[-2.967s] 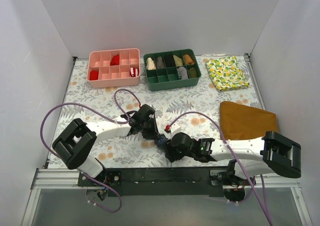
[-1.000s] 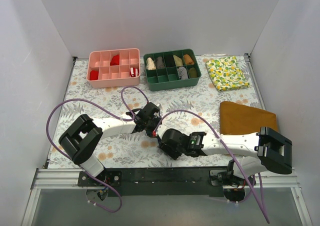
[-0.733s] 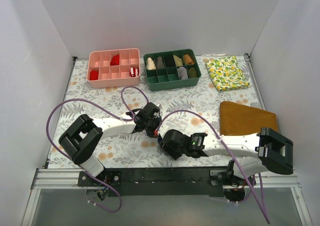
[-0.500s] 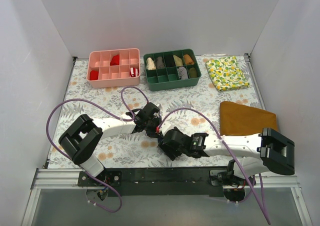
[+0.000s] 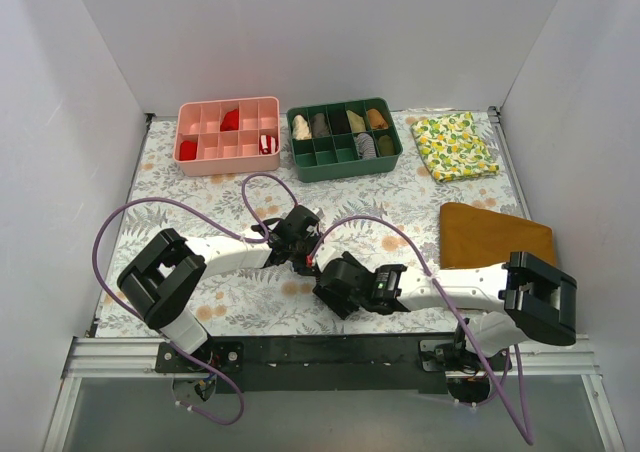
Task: Roll the underwear
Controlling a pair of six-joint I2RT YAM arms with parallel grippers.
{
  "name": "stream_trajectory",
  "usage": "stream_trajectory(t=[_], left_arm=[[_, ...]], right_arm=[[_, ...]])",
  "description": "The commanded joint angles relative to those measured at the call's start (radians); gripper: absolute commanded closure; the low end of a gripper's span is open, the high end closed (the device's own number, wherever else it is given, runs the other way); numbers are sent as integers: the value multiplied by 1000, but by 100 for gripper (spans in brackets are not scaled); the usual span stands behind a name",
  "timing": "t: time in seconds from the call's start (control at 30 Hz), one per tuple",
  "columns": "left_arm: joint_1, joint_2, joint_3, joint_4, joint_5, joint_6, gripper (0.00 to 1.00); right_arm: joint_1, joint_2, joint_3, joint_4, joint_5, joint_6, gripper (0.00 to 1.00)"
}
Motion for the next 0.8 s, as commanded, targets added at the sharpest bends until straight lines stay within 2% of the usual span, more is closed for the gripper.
stream_trajectory(t=[0.0, 0.13, 0.23, 0.33, 0.37, 0.5, 0.53, 0.57, 0.63, 0.67, 0.7, 0.77], left_arm=[[-16, 24, -47, -89, -36, 27, 100], [-14, 26, -47, -89, -36, 31, 100], [-14, 26, -48, -89, -36, 30, 100], [-14, 23, -48, -88, -37, 30, 100], [-16, 21, -51, -89, -37, 28, 100], [-14, 26, -48, -89, -34, 30, 100], [-16, 26, -48, -86, -32, 30, 100], [-16, 26, -50, -88, -34, 31, 100], [-16, 21, -48, -88, -42, 31, 100], [-16, 18, -47, -92, -45, 30, 100], [-16, 17, -44, -95, -49, 27, 98], [-14, 1, -35, -111, -77, 16, 92]], right_arm=[[3, 15, 54, 51, 10, -62, 21], [3, 36, 67, 47, -10, -85, 22], [3, 56, 72, 36, -20, -102, 26], [3, 63, 66, 21, -39, -107, 36], [3, 60, 61, 19, -46, -109, 42], [5, 37, 37, 21, -66, -101, 52], [5, 26, 29, 27, -71, -93, 57], [5, 26, 28, 30, -80, -95, 67], [3, 27, 29, 25, -101, -87, 78], [3, 30, 29, 25, -112, -84, 95], [3, 30, 28, 27, -126, -82, 99], [3, 32, 12, 36, -140, -64, 99]])
